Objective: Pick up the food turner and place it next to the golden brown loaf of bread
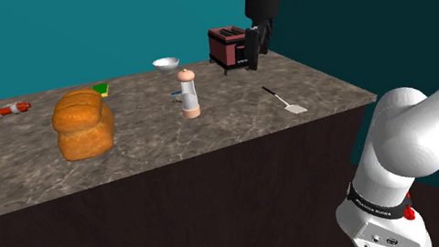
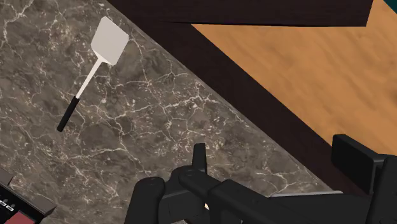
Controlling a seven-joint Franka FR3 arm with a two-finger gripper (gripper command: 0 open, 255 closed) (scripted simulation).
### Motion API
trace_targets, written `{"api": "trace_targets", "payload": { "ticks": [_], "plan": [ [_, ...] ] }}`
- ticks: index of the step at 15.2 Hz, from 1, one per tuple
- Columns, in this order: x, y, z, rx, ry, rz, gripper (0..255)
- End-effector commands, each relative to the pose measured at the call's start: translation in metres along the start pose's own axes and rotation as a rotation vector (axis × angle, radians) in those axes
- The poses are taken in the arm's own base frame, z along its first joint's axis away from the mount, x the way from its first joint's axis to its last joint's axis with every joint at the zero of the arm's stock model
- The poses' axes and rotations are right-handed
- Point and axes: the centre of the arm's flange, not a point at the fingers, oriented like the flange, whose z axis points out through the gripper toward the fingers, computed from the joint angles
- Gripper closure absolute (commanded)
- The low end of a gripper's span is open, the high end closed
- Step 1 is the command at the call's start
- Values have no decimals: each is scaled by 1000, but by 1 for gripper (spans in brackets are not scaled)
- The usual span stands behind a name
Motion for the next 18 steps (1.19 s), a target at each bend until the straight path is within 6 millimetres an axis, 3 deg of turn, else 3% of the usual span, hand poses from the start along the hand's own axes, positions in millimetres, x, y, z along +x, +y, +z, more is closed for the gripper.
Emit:
{"api": "trace_targets", "payload": {
  "ticks": [1, 10, 18],
  "plan": [
    [0, 0, 0, 0, 0, 0, 0],
    [24, 94, 74, 20, -21, 227, 0],
    [25, 178, 142, 38, -40, 428, 0]
  ]
}}
